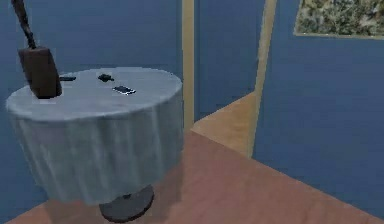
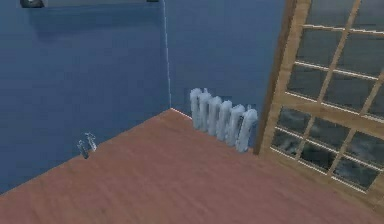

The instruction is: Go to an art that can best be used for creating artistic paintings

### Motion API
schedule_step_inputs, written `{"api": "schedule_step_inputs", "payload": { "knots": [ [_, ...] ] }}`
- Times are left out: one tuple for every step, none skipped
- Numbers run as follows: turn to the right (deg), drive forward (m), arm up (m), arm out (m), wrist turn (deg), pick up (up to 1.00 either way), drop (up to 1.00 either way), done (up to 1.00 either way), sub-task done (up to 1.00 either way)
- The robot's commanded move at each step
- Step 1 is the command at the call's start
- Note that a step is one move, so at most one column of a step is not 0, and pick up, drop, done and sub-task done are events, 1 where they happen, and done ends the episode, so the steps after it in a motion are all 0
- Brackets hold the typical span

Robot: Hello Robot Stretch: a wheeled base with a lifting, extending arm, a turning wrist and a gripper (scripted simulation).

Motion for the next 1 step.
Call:
{"api": "schedule_step_inputs", "payload": {
  "knots": [
    [9.0, 0.00, 0.00, 0.00, 0.0, 0.00, 0.00, 0.00, 0.00]
  ]
}}
